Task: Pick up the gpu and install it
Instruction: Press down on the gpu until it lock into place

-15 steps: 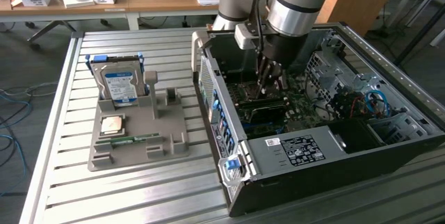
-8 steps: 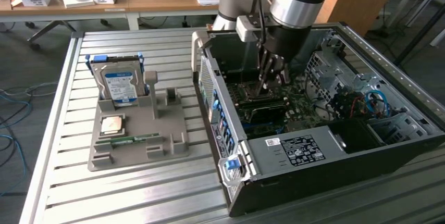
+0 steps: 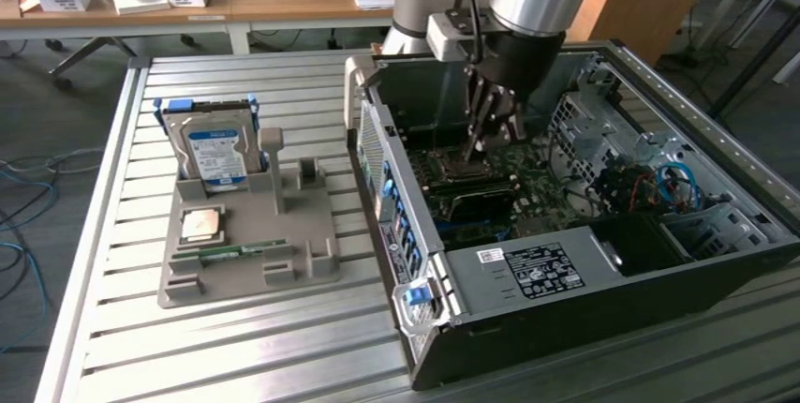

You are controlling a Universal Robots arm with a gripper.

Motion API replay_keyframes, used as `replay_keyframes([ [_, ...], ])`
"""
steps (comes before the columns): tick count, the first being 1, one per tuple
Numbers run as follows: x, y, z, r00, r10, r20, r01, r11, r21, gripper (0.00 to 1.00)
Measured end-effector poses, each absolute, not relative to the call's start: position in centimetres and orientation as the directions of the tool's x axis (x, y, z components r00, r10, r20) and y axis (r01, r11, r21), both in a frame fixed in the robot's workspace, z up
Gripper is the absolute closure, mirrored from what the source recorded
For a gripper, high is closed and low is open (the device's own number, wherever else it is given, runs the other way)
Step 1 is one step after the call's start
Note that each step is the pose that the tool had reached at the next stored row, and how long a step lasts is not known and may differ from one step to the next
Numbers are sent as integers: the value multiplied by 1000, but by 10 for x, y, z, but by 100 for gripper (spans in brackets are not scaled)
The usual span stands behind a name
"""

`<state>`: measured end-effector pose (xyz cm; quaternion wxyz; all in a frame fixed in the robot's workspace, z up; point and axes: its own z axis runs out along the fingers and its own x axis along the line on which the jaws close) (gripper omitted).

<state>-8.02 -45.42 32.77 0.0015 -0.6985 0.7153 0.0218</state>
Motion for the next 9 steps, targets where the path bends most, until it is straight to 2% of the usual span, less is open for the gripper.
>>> replay_keyframes([
  [9, -80, -454, 331, -24, -999, -32, -999, 23, 29, 89],
])
